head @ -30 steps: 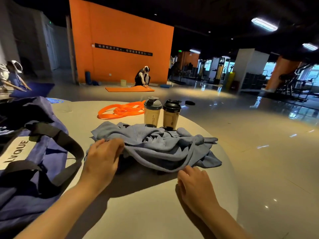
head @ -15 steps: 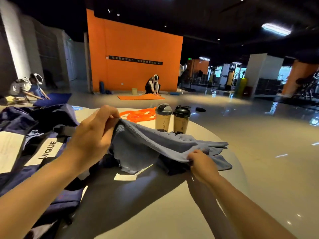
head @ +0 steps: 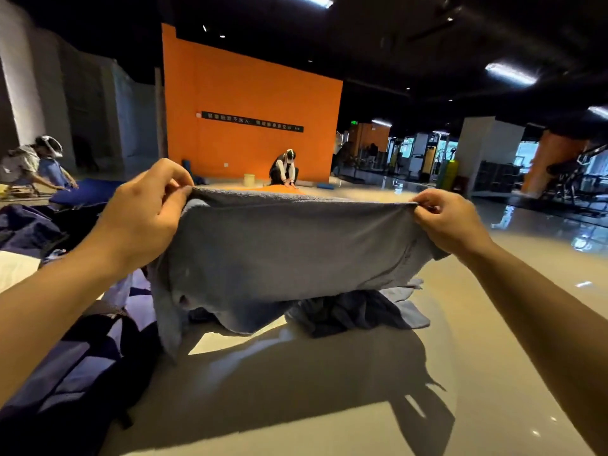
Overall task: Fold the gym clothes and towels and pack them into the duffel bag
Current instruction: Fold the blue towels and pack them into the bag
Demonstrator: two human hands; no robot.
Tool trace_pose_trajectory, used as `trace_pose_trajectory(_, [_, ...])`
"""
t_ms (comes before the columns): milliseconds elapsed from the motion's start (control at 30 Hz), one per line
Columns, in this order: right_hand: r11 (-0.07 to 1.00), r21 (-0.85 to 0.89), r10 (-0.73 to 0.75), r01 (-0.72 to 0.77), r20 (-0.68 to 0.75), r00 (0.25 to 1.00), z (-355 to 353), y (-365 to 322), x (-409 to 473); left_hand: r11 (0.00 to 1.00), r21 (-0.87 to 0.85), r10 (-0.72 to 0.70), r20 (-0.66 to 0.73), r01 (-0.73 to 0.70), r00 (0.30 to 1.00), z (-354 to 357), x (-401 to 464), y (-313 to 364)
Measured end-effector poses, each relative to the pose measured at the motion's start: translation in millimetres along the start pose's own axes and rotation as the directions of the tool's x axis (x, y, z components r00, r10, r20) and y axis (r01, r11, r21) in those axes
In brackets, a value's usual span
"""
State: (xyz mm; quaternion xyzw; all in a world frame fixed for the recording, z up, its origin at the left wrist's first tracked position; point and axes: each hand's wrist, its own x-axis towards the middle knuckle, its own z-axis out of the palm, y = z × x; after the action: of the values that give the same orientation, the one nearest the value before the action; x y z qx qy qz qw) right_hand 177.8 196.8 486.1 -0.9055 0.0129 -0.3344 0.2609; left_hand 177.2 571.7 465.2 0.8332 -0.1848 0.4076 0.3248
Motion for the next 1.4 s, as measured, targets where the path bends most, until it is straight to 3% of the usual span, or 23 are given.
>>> trace_pose_trajectory(167, [1.0,-0.018,-0.025,0.024,-0.099,0.995,-6,5,-3,0.998,-0.048,0.043,0.038,-0.041,0.998,4,-18,-1])
trace_pose_trajectory(267, [0.996,-0.088,-0.043,0.033,-0.118,0.992,-5,9,-5,0.973,0.141,0.163,0.131,-0.181,0.978,3,-35,8])
trace_pose_trajectory(333, [0.997,-0.072,-0.026,0.015,-0.151,0.988,-7,12,-5,0.879,0.336,0.273,0.225,-0.338,0.935,5,-42,9])
trace_pose_trajectory(367, [0.998,-0.056,-0.008,-0.001,-0.16,0.987,-8,14,-4,0.843,0.378,0.306,0.245,-0.382,0.92,7,-43,9])
trace_pose_trajectory(433, [0.999,-0.039,0.02,-0.026,-0.158,0.987,-9,17,-3,0.866,0.345,0.306,0.207,-0.362,0.929,9,-39,8])
trace_pose_trajectory(533, [0.999,-0.023,0.028,-0.032,-0.168,0.985,-9,18,0,0.96,0.161,0.199,0.189,-0.23,0.962,8,-28,4])
trace_pose_trajectory(633, [0.999,0.013,0.046,-0.044,-0.196,0.979,-11,18,4,0.985,0.1,0.111,0.258,-0.141,0.96,3,-16,-7])
trace_pose_trajectory(800, [0.99,0.125,0.087,-0.058,-0.244,0.966,-12,16,8,0.925,0.372,-0.247,0.436,0.077,0.865,-19,7,-28])
trace_pose_trajectory(900, [0.99,0.139,0.048,-0.014,-0.247,0.968,-11,11,6,0.89,0.397,-0.403,0.455,0.224,0.794,-32,23,-36])
trace_pose_trajectory(1000, [0.992,0.112,-0.027,0.054,-0.227,0.974,-14,1,4,0.804,0.083,-0.551,0.475,0.588,0.686,-42,38,-35])
trace_pose_trajectory(1067, [0.989,0.09,-0.102,0.121,-0.186,0.977,-18,-13,3,0.673,-0.25,-0.548,0.464,0.696,0.696,-45,50,-28])
trace_pose_trajectory(1133, [0.971,0.063,-0.22,0.23,-0.139,0.966,-23,-31,0,0.568,-0.494,-0.525,0.398,0.658,0.752,-44,66,-16])
trace_pose_trajectory(1233, [0.935,0.064,-0.342,0.35,-0.114,0.933,-35,-61,-4,0.536,-0.684,-0.481,0.235,0.495,0.845,-36,89,5])
trace_pose_trajectory(1333, [0.935,0.126,-0.323,0.333,-0.087,0.942,-44,-78,-4,0.597,-0.722,-0.398,0.113,0.35,0.91,-23,104,15])
trace_pose_trajectory(1400, [0.95,0.121,-0.286,0.289,-0.042,0.957,-43,-81,-5,0.644,-0.659,-0.36,0.186,0.388,0.914,-12,103,15])
